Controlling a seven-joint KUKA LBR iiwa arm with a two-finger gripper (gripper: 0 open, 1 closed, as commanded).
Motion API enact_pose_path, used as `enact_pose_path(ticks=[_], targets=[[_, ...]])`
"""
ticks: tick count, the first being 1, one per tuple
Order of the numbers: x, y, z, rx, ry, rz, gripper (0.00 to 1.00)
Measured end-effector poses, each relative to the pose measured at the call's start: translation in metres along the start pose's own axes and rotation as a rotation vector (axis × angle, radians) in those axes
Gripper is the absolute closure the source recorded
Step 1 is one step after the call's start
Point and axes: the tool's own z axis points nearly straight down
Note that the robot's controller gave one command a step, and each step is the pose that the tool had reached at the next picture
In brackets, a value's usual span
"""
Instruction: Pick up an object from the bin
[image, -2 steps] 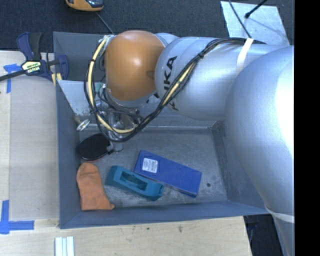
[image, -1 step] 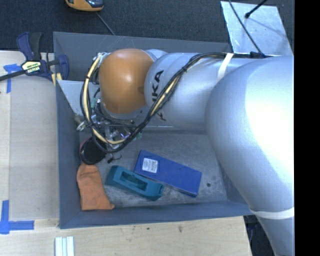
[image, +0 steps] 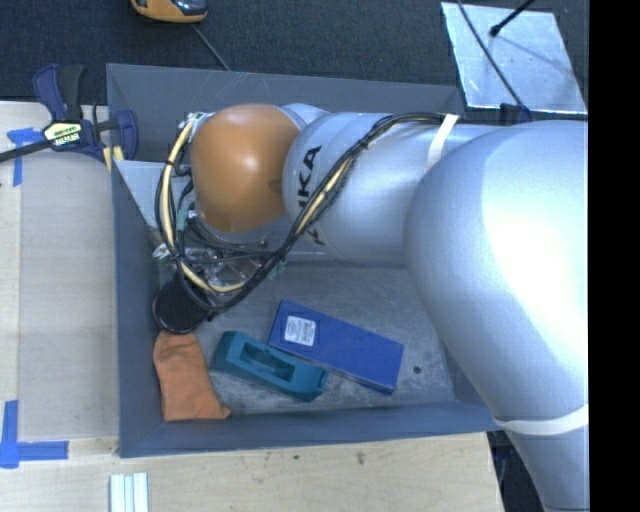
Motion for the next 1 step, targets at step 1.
enact_pose_path(ticks=[1], targets=[[0.0002,0.0,0.0003,0.0,0.001,0.0,1.0]])
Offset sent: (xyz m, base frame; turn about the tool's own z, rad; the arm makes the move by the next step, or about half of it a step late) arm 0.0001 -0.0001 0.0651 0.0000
